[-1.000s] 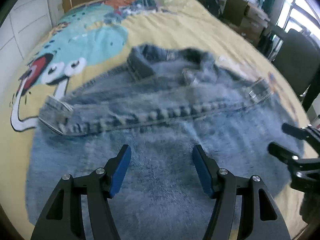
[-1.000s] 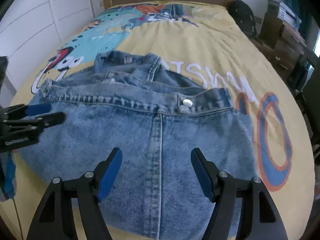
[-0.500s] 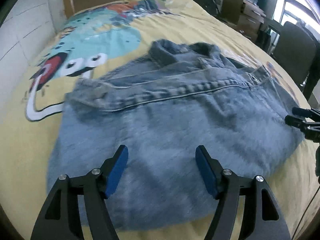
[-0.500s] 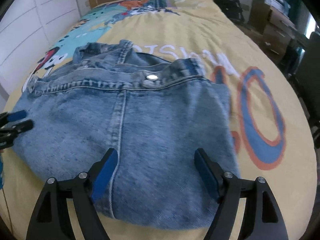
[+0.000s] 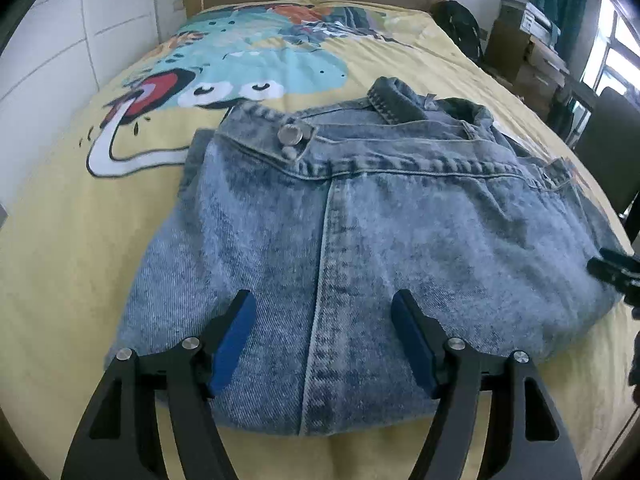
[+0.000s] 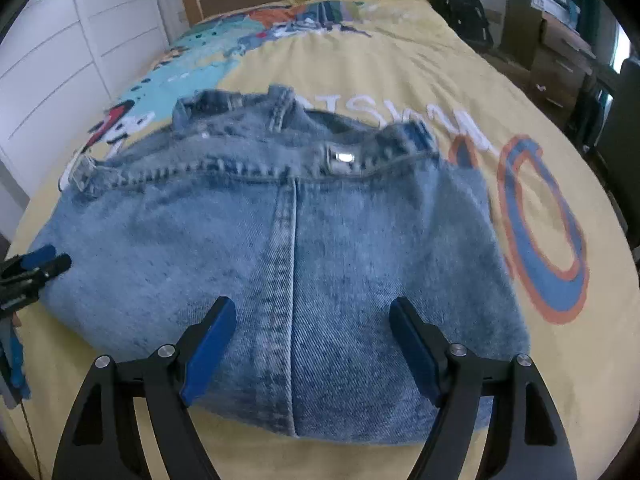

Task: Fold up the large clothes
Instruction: 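Press and smooth the folded jacket with both open grippers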

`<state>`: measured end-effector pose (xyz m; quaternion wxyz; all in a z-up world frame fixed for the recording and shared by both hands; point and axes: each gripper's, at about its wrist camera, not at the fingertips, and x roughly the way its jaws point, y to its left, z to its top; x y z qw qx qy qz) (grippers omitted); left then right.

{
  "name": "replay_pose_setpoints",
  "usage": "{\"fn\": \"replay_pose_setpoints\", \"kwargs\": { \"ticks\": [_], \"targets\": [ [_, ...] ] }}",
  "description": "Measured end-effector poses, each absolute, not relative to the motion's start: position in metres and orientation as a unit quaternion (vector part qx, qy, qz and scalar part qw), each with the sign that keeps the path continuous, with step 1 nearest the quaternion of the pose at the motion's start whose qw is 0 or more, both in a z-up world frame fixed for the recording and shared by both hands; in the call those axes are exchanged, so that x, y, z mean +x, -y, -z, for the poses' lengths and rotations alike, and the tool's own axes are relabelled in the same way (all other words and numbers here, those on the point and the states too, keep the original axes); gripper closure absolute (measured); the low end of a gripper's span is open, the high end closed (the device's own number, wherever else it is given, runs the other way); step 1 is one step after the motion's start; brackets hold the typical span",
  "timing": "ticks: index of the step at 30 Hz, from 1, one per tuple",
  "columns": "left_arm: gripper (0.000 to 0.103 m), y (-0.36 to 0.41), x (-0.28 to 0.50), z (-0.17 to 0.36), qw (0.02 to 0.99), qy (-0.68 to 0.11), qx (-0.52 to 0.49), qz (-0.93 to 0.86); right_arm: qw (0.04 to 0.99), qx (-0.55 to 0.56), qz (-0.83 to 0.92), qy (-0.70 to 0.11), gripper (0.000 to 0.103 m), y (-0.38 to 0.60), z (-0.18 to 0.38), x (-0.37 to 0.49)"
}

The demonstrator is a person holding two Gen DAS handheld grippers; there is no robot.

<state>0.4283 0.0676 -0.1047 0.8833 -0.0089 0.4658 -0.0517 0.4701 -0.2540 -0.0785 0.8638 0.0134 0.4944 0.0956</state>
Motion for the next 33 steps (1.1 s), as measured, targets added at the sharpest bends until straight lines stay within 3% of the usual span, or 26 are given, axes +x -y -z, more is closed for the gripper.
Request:
{"fn": "replay_pose_setpoints", "kwargs": {
  "ticks": [4, 7, 25, 33],
  "targets": [
    [0.023, -0.070, 0.429, 0.107, 0.883, -0.467, 0.002, 0.049, 0.864, 0.021, -0.095, -0.493, 0.023, 0.267, 0.083, 0.469],
    [0.020, -0.071, 0.429, 0.108, 0.881, -0.471, -0.001, 0.051, 0.863, 0.028, -0.098, -0.494, 0.023, 0.275, 0.082, 0.467],
    [0.019, -0.076, 0.396, 0.084, 0.890, -0.455, -0.008, 0.021, 0.881, 0.010, -0.083, -0.465, 0.023, 0.267, 0.047, 0.453],
    [0.019, -0.093, 0.377, 0.079, 0.889, -0.455, -0.052, -0.001, 0.874, 0.008, -0.080, -0.480, 0.023, 0.260, 0.065, 0.455]
  ]
}}
